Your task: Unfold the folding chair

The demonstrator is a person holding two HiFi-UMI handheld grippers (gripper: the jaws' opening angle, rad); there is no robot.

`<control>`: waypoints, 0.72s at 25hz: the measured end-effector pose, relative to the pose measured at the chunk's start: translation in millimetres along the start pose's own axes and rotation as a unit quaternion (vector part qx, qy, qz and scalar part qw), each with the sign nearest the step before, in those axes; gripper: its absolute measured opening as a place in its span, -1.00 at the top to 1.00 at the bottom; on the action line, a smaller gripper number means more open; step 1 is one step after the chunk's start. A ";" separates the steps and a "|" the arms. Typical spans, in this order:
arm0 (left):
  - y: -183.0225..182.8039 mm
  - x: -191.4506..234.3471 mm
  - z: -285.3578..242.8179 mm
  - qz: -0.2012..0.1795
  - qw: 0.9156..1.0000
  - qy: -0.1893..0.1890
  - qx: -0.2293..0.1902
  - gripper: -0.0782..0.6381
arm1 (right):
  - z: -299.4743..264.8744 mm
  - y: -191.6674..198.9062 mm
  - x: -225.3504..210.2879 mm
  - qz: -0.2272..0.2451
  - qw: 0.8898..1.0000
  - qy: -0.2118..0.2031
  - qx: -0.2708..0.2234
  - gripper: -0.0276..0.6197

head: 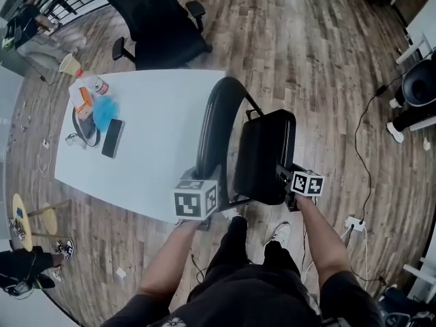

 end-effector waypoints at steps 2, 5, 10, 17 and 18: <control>4.2 -11.9 -7.6 -0.006 1.000 -0.002 -0.007 0.57 | 7.3 -1.2 -23.9 -0.012 1.000 -0.011 -0.004 0.10; 15.1 -29.2 -17.6 -0.009 1.000 -0.002 -0.006 0.57 | 21.8 7.1 -67.0 -0.026 1.000 -0.014 -0.006 0.08; 35.9 -46.0 -38.6 -0.024 1.000 -0.014 -0.006 0.53 | 30.6 18.1 -142.0 -0.095 0.995 -0.024 -0.024 0.00; 66.9 -66.2 -74.0 -0.022 1.000 0.000 -0.022 0.51 | 30.9 45.0 -252.7 -0.143 0.989 -0.021 -0.032 0.00; 71.7 -69.0 -79.0 -0.022 1.000 0.001 -0.022 0.51 | 30.0 49.2 -265.6 -0.149 0.988 -0.024 -0.033 0.00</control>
Point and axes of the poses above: the fingertips, and each gripper's own axes: z backward along the fingers, x to its left, y out of its underside, the point moved 4 cm from there along z, backward along the fingers, and after that the axes turned 15 degrees about -x, right-handed, at the moved point
